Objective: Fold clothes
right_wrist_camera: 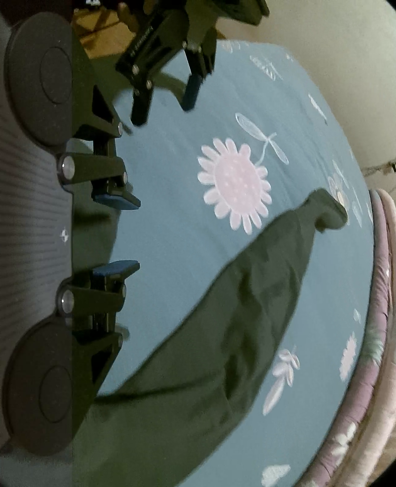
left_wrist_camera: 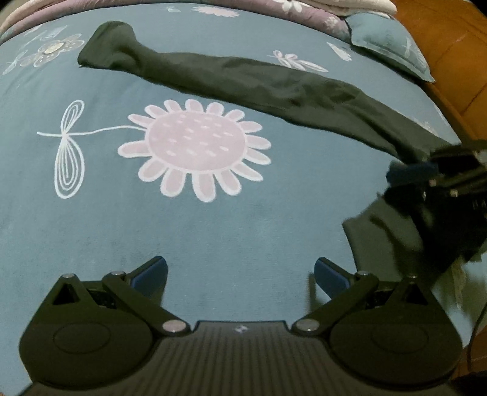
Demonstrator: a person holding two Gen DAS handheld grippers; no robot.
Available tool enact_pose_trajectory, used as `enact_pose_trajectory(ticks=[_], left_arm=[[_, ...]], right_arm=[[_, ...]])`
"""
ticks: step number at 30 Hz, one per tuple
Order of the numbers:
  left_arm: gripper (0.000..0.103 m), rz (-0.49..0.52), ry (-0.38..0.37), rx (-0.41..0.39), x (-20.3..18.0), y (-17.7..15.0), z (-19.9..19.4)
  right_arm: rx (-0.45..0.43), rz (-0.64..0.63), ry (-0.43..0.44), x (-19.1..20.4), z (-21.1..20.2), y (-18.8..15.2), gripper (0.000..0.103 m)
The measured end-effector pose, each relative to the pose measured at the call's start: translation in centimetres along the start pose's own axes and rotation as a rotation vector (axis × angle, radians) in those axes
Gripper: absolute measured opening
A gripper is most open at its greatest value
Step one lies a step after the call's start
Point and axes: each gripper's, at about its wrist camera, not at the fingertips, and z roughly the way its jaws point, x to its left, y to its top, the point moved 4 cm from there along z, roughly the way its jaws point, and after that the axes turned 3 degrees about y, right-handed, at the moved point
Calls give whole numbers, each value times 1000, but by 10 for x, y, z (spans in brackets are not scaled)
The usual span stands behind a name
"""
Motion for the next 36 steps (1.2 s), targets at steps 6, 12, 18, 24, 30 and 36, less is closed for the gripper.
enact_pose_trajectory(ticks=[6,12,18,24,30,36], left_arm=[[102,-5,17,10,-1,2,2],[102,-54,43,-30,0,2,3],[102,-68,89,-45,-1,6,7],[102,-65,100,-63,5,13,10],[102,-65,126,-61,19,32,13],[102,-64,118,-87,28,58,7]], right_arm=[[38,-16,33,10,16,-2,43],[79,-75,31,20,28,-7,48],[94,-62,58,17,33,-6,48],[123,-89,73,17,39,-1,49],[140,-119,45,25,42,1,51],[132,-90,34,27,35,3,51]])
